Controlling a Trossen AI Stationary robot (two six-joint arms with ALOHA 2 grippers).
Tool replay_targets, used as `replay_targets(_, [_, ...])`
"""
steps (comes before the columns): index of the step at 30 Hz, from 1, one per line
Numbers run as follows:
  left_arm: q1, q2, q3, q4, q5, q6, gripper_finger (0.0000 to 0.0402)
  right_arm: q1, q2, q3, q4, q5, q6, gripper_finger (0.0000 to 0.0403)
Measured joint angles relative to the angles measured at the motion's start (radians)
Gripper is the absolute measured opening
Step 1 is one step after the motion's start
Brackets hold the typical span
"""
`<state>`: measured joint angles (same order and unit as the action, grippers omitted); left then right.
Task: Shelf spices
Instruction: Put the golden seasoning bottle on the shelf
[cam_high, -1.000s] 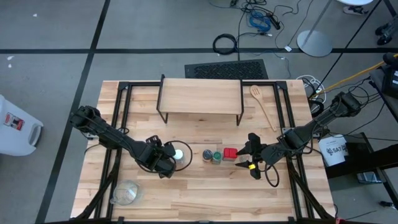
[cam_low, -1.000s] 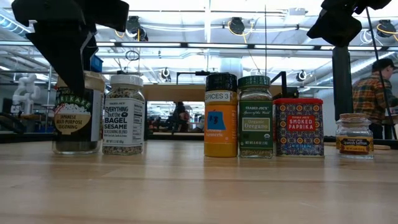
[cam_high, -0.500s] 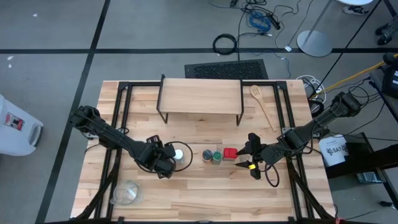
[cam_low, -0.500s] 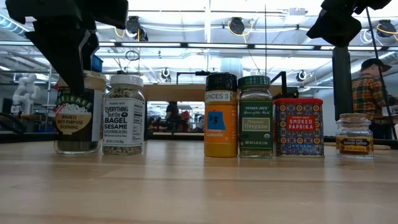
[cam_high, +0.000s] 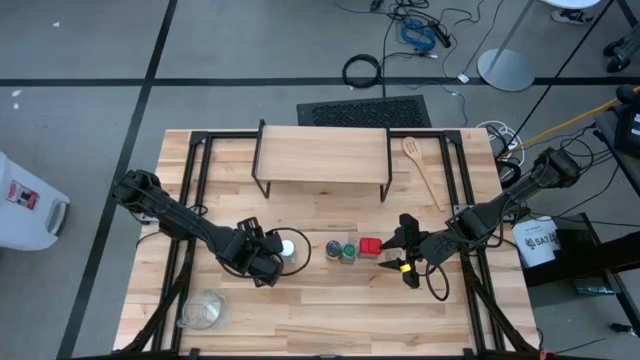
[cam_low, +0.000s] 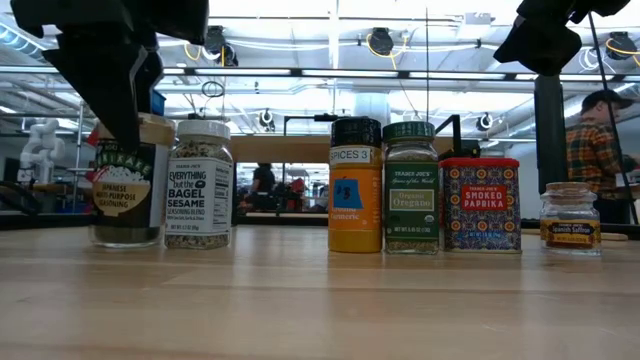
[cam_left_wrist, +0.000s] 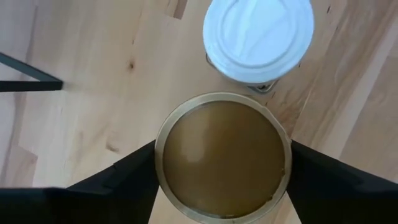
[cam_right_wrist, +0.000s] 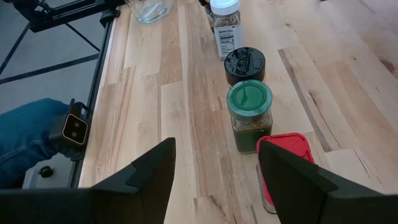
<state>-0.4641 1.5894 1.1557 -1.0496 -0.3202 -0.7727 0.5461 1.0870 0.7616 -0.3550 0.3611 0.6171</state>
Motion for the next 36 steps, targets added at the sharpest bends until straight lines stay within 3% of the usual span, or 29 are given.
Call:
replay_targets(11, [0.021,0.002,-0.002,-0.011,-0.015,0.052,0.0325,0.000,0.000,0.000,-0.002,0.004,0.031,0.0217])
replay_targets(36, [0.026,0.050,0.002,-0.012,-0.037,0.094,0.0319,-0.002,0.000,0.000,-0.001,0.004,0.027,0.0217])
